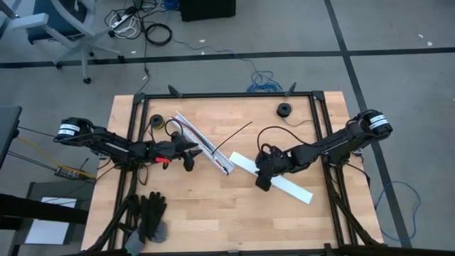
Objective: Ziptie cables
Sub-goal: Close the white cable duct
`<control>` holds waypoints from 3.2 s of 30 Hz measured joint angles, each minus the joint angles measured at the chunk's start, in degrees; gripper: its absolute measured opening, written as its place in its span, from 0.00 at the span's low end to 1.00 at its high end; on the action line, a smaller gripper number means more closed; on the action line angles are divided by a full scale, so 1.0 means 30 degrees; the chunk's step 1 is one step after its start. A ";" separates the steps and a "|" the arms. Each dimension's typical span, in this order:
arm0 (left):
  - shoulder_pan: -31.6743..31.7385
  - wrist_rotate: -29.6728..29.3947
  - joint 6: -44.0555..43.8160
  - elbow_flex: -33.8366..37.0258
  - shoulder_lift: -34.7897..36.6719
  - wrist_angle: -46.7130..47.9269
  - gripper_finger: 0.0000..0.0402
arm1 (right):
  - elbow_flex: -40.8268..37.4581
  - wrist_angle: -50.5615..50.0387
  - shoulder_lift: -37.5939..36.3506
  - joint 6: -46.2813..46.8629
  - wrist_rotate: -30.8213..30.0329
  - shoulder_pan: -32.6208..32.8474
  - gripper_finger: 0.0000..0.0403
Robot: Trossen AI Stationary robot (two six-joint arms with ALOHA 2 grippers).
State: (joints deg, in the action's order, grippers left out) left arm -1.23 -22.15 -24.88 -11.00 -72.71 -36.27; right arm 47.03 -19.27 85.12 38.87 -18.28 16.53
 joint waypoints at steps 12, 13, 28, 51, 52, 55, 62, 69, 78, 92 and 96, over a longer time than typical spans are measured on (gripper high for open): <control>0.0000 -0.0001 -0.0007 0.0000 0.0003 0.0081 0.37 | -0.0211 -0.0620 0.0662 -0.0544 0.0015 -0.0007 0.45; 0.0000 -0.0003 0.0000 0.0000 0.0007 0.0095 0.37 | -0.0211 -0.0596 0.0659 -0.0561 0.0021 -0.0007 0.47; 0.0000 -0.0015 0.0029 0.0005 0.0005 0.0249 0.37 | -0.1664 0.1915 0.2632 -0.0126 0.0522 -0.0131 0.85; 0.0000 -0.0022 -0.0160 0.0000 0.0000 0.0356 0.37 | -0.1705 0.2581 0.4074 0.0179 -0.0343 0.0189 0.51; 0.0000 -0.0022 -0.0160 0.0000 0.0000 0.0350 0.37 | -0.1705 0.2581 0.4074 0.0189 -0.0343 0.0189 0.51; 0.0000 -0.0024 -0.0160 0.0000 0.0000 0.0345 0.37 | -0.1705 0.2566 0.4074 0.0444 -0.0401 0.0189 0.53; 0.0000 -0.0029 -0.0160 0.0000 0.0000 0.0343 0.37 | -0.1705 0.2544 0.4006 0.1205 -0.0576 0.0204 0.51; 0.0000 -0.0029 -0.0204 0.0000 0.0000 0.0347 0.37 | -0.1903 0.1961 0.2573 0.1976 -0.1049 0.0572 0.50; 0.0000 -0.0026 -0.0233 0.0000 0.0000 0.0357 0.37 | -0.1858 0.1642 0.2012 0.4900 -0.1626 0.1251 0.42; 0.0005 -0.0022 0.0031 0.0000 0.0000 0.0423 0.37 | -0.1840 0.2328 0.2013 0.3977 -0.1847 0.1968 0.25; 0.0001 -0.0022 0.0080 0.0000 0.0000 0.0444 0.37 | -0.1821 0.2341 0.2005 0.3664 -0.1866 0.1938 0.30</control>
State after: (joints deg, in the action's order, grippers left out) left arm -1.23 -22.22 -24.64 -11.00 -72.71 -34.94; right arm 41.56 -12.25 91.13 49.86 -23.88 22.35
